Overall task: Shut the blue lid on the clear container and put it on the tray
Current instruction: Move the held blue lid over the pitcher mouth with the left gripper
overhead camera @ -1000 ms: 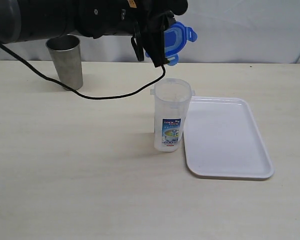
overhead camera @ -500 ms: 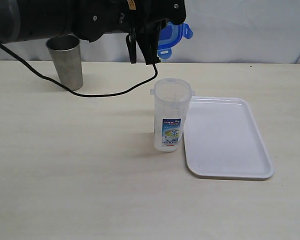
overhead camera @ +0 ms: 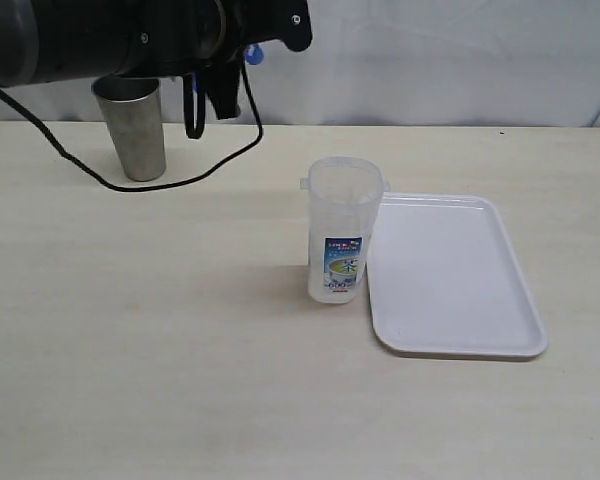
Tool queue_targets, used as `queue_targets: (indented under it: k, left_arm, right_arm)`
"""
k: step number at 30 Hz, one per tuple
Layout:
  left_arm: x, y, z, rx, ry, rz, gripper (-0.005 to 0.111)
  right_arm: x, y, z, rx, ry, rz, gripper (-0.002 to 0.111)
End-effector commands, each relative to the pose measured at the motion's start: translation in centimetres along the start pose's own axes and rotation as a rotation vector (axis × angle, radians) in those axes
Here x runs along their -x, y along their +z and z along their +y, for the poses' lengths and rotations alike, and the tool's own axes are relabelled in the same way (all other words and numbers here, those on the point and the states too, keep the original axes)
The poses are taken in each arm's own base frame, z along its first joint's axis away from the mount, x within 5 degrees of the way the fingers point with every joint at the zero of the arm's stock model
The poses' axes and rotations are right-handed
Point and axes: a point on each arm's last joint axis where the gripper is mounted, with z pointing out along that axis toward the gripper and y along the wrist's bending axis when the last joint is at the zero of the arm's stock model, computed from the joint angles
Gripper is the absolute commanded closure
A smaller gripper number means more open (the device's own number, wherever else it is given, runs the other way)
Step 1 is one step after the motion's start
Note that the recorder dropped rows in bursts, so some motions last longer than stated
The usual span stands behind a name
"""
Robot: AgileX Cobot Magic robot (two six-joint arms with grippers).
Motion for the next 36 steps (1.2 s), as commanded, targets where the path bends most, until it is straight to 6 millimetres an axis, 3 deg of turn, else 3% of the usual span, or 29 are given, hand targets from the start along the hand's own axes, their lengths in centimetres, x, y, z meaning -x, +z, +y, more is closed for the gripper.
queue_targets:
  k: [1,6,12,26,33,36]
  left_arm:
    - [1.6,-0.6,-0.4,-0.045,-0.166,-0.115,0.107]
    - [3.8,-2.5,-0.7,0.164,-0.061,-0.091,0.107]
    - [4.8,-2.8,-3.3,-0.004,-0.096,-0.242,0.107]
    - [6.3,-3.8,-4.2,-0.004,-0.012,-0.285,0.107]
    - [6.0,-4.3,-6.6,0.002,0.128,-0.258,0.107]
    - [5.8,-4.2,-6.5,0.03,0.096,-0.242,0.107]
  right_arm:
    - [0.0,0.0,0.0,-0.007,-0.006,-0.005,0.104]
    - [0.0,0.0,0.0,-0.007,-0.006,-0.005,0.104]
    - [0.0,0.0,0.0,-0.007,-0.006,-0.005,0.104]
    - [0.0,0.0,0.0,-0.007,-0.006,-0.005,0.104]
    - [0.0,0.0,0.0,-0.007,-0.006,-0.005,0.104]
    - [0.0,0.0,0.0,-0.007,-0.006,-0.005,0.104]
